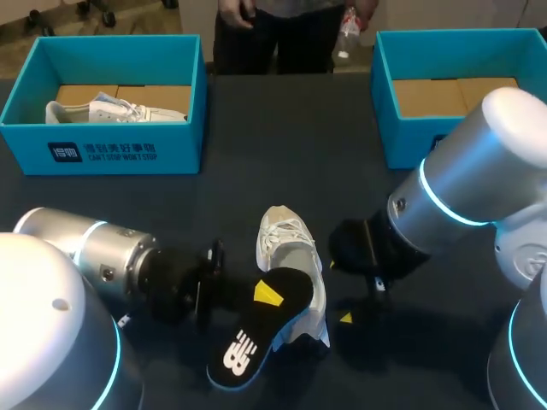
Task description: Take the shoe out of the shoebox, open the shoe tongue, remove and reinsert the insole, then place the shoe into the shoebox
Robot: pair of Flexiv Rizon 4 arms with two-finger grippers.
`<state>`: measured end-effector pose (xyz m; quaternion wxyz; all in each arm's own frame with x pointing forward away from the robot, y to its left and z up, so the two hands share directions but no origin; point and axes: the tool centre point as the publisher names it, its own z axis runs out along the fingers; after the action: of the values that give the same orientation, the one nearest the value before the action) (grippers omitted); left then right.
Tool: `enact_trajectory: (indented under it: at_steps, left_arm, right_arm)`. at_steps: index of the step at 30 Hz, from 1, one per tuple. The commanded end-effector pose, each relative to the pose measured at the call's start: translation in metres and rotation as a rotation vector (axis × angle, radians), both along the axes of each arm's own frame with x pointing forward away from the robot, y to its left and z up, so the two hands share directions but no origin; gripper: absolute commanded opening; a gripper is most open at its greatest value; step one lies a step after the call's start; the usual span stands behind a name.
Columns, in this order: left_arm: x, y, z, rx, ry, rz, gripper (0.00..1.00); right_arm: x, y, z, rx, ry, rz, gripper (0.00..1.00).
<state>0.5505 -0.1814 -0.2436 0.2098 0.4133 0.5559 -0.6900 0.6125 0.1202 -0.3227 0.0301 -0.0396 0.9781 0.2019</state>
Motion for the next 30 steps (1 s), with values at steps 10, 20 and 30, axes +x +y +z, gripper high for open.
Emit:
enact_trajectory:
  at_steps: [10, 20, 30]
  left_arm:
    - [-0.001, -0.004, 0.006, -0.023, 0.122, 0.011, 0.00]
    - [-0.001, -0.006, 0.005, -0.019, 0.133, 0.015, 0.00]
    - [0.003, -0.012, 0.001, -0.044, 0.248, 0.059, 0.00]
  right_arm:
    - [0.008, 0.009, -0.018, -0.075, 0.046, -0.040, 1.00]
    - [0.008, 0.009, -0.018, -0.075, 0.046, -0.040, 1.00]
    - [0.009, 0.011, -0.027, -0.089, 0.058, -0.056, 1.00]
